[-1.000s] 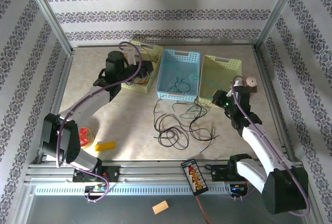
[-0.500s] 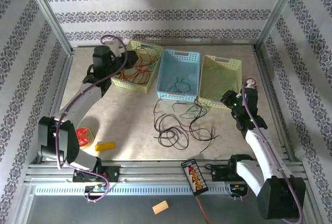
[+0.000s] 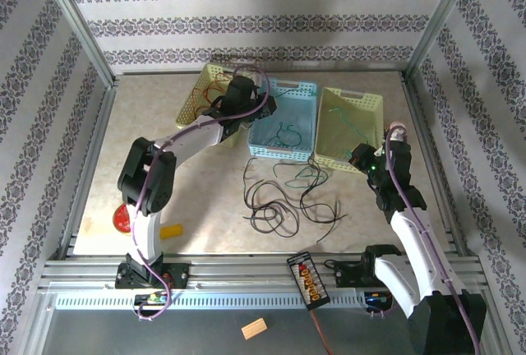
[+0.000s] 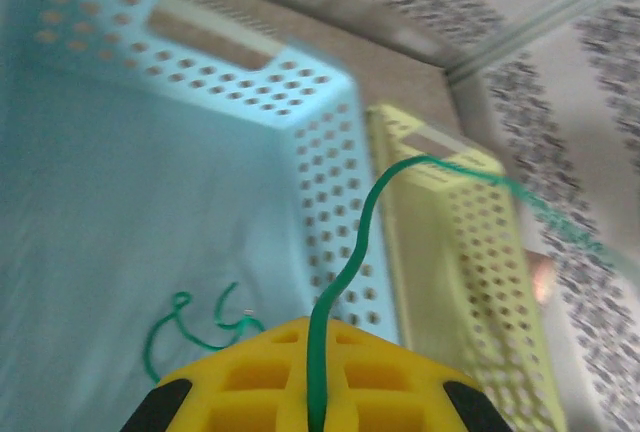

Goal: Untangle the cables

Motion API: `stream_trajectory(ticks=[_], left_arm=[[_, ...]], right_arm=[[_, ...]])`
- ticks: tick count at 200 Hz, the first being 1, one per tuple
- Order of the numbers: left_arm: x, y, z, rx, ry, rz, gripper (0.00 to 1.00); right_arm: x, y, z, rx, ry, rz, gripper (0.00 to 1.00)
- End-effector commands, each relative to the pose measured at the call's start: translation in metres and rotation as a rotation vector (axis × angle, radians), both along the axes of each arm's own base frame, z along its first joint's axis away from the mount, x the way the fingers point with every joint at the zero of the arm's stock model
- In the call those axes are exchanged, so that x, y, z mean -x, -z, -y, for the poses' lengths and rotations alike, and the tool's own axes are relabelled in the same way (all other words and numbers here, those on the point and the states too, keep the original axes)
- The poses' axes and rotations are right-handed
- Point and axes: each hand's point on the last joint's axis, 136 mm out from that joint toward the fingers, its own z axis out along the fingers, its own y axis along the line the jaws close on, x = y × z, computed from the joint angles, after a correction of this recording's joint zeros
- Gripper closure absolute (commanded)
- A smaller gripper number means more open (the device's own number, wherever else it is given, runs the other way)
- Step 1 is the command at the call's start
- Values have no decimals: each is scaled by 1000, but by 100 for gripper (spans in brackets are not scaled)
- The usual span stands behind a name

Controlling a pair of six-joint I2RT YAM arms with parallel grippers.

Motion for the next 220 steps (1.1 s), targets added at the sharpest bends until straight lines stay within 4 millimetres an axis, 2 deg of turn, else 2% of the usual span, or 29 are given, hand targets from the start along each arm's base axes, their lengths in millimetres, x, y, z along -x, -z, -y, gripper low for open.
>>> stream_trajectory(ticks=[1,13,23,38,49,58,88,99,110,127,143,167,174,185,197,220], left_arm=[[-18,-1,-16,-32,-139,-20,95],[-20,2,-16,-73,-149,-17,86],[-22,2,-15,-93,-149,-16,71],[-26,-2,-13,-103,-150,-3,37],[-28,-9,-10,-102,-145,18,20],[-29,-18,-6,-101,-137,41,14],[-24,-64,5,-64,-102,158,10],[-19,-76,2,-54,-107,190,8],[-11,-84,-8,-64,-142,210,8],[3,-81,-36,-107,-235,206,8],[21,-67,-63,-168,-305,187,7],[49,-48,-94,-251,-356,144,7],[56,-43,-99,-267,-357,135,7],[66,-33,-107,-293,-364,108,7],[74,-24,-112,-301,-367,86,7],[81,-17,-118,-316,-372,70,7]], right_arm=[[1,-17,-5,21,-36,36,98],[1,-17,-6,23,-42,34,98],[1,-16,-8,20,-48,33,98],[0,-16,-11,14,-62,31,98],[-2,-15,-15,12,-71,24,98],[-4,-15,-18,13,-81,21,98],[-18,-15,-37,33,-124,4,98],[-27,-11,-47,40,-140,-22,98],[-37,-6,-58,43,-161,-55,98],[-56,2,-76,36,-180,-103,97],[-77,9,-96,39,-202,-135,96],[-111,11,-120,69,-229,-158,93],[-121,14,-123,63,-226,-167,88],[-134,20,-125,39,-202,-204,67],[-145,23,-132,4,-210,-210,53],[-153,17,-135,-6,-205,-185,38]])
